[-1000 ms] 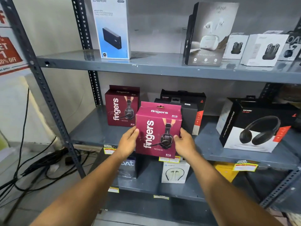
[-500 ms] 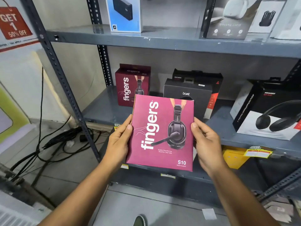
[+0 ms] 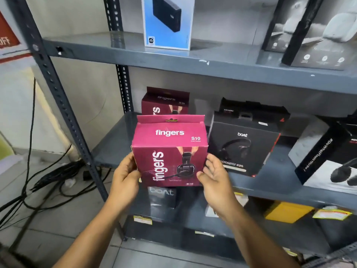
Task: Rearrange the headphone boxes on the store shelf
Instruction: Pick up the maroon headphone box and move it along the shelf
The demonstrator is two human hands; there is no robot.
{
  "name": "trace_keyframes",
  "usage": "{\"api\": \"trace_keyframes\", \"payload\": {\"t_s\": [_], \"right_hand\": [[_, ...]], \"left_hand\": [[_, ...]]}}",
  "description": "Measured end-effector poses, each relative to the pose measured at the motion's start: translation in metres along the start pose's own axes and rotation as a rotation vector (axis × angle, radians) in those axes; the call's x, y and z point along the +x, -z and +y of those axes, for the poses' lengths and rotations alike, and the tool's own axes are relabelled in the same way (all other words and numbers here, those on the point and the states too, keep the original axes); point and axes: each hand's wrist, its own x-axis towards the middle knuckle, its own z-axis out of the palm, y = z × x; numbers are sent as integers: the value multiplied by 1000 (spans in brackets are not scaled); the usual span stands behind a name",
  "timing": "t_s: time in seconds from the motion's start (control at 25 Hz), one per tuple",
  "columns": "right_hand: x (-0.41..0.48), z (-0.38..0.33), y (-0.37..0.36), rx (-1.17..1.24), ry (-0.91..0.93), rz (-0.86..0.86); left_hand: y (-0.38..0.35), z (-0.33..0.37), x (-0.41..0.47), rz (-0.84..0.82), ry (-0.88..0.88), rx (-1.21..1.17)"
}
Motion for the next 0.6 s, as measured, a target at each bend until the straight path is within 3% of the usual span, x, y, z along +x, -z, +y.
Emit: {"api": "trace_keyframes", "payload": {"t_s": [0.48, 0.6], "right_hand": [[104, 29, -61, -148, -84, 63], [110, 34, -65, -63, -112, 107]], "left_hand": [[37, -33, 133, -53, 128, 77], [35, -39, 140, -48, 137, 67]]}}
